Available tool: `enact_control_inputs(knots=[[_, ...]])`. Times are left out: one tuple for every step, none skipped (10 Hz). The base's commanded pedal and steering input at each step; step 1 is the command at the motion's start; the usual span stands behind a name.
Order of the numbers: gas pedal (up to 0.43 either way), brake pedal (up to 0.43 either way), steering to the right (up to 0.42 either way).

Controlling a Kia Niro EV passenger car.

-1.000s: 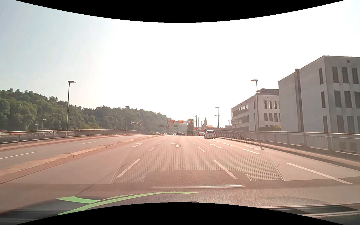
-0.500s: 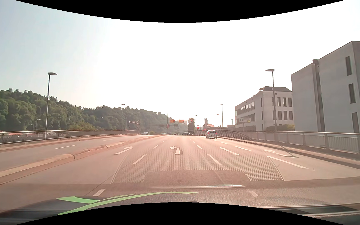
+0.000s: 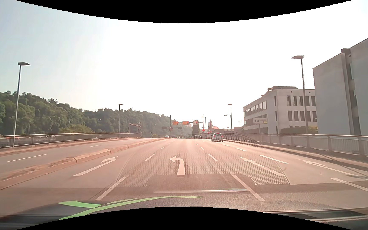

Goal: Follow the waypoints while adhering to traffic rules and regulations

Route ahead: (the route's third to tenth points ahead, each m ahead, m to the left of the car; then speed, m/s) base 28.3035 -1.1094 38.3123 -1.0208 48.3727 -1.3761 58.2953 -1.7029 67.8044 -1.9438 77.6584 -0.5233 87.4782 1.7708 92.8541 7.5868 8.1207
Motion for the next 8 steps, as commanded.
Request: enact_control_inputs(knots=[[0.079,0.0,0.001],[0.079,0.0,0.002],[0.079,0.0,0.002],[0.079,0.0,0.003],[0.079,0.0,0.003],[0.059,0.0,0.003],[0.059,0.0,0.002],[0.059,0.0,0.002]])
